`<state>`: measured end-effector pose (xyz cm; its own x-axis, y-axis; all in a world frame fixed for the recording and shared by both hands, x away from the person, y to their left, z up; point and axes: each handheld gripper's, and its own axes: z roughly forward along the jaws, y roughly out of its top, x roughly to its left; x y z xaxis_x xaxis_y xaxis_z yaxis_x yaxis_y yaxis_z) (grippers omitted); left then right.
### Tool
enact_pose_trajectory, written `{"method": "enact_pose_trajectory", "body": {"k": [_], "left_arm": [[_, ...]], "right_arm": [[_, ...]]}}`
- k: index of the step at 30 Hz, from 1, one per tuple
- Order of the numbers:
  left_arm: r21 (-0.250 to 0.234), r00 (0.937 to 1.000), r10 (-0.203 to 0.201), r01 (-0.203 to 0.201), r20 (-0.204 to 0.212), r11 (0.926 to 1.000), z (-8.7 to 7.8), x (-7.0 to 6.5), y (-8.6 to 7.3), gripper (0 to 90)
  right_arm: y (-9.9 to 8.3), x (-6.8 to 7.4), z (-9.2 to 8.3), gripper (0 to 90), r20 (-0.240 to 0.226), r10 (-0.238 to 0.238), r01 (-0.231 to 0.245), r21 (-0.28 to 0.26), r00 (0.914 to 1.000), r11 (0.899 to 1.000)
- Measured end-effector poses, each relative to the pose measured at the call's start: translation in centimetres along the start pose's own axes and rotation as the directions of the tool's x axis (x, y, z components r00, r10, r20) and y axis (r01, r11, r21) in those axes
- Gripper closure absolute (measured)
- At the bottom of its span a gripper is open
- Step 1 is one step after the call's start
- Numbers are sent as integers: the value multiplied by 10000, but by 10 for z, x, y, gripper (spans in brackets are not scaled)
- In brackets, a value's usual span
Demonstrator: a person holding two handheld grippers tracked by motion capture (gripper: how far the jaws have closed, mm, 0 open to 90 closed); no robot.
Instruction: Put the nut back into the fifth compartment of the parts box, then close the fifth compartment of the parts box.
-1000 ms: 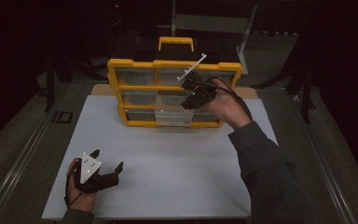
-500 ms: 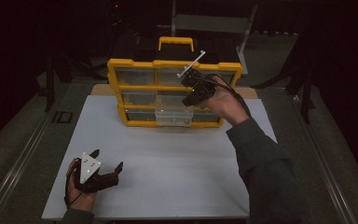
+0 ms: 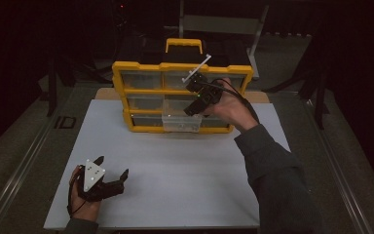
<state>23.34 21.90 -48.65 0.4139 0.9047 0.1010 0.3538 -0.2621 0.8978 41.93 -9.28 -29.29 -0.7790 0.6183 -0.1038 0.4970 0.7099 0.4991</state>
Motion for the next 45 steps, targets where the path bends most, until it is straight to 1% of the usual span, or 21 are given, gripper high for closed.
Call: {"method": "enact_pose_trajectory", "body": {"k": [2, 4, 6, 8, 11, 19, 25, 31, 37, 38, 39, 45], "left_arm": [[-1, 10000, 1, -1, -4, 10000, 0, 0, 0, 76], [5, 10000, 11, -11, -7, 10000, 0, 0, 0, 76], [9, 10000, 20, -20, -10, 10000, 0, 0, 0, 76], [8, 10000, 7, -7, -15, 10000, 0, 0, 0, 76], [0, 10000, 4, -4, -16, 10000, 0, 0, 0, 76], [12, 10000, 7, -7, -24, 10000, 0, 0, 0, 76], [14, 10000, -21, 21, -33, 10000, 0, 0, 0, 76], [12, 10000, -18, 18, -30, 10000, 1, 0, 0, 76], [11, 10000, -28, 28, -26, 10000, 0, 0, -1, 76], [22, 10000, -18, 18, -36, 10000, 0, 0, -1, 76], [7, 10000, -9, 9, -41, 10000, 0, 0, -1, 76], [32, 10000, -26, 26, -49, 10000, 0, 0, -1, 76]], "right_arm": [[-2, 2, 0, 277, 130, -83, 83, -6, 9999, 10000], [-4, 3, 0, 256, 161, -112, 113, -49, 9998, 9999], [-6, 4, 0, 257, 147, -94, 95, -52, 9998, 9999], [-9, 5, 0, 239, 174, -193, 195, -84, 9997, 9998], [-13, 7, 0, 234, 136, -283, 285, -165, 9995, 9995], [-21, 13, 0, 230, 35, -438, 438, -127, 9990, 9990], [-26, 17, 2, 233, -125, -541, 539, -180, 9985, 9984], [-31, 21, 4, 233, -160, -722, 721, -112, 9973, 9973], [-34, 25, 4, 234, -193, -797, 795, -147, 9966, 9967], [-35, 25, 4, 234, -171, -879, 877, -140, 9960, 9960], [-38, 26, 3, 234, -212, -882, 877, -214, 9959, 9959], [-45, 29, 3, 234, -284, -977, 969, -265, 9948, 9949]]}}
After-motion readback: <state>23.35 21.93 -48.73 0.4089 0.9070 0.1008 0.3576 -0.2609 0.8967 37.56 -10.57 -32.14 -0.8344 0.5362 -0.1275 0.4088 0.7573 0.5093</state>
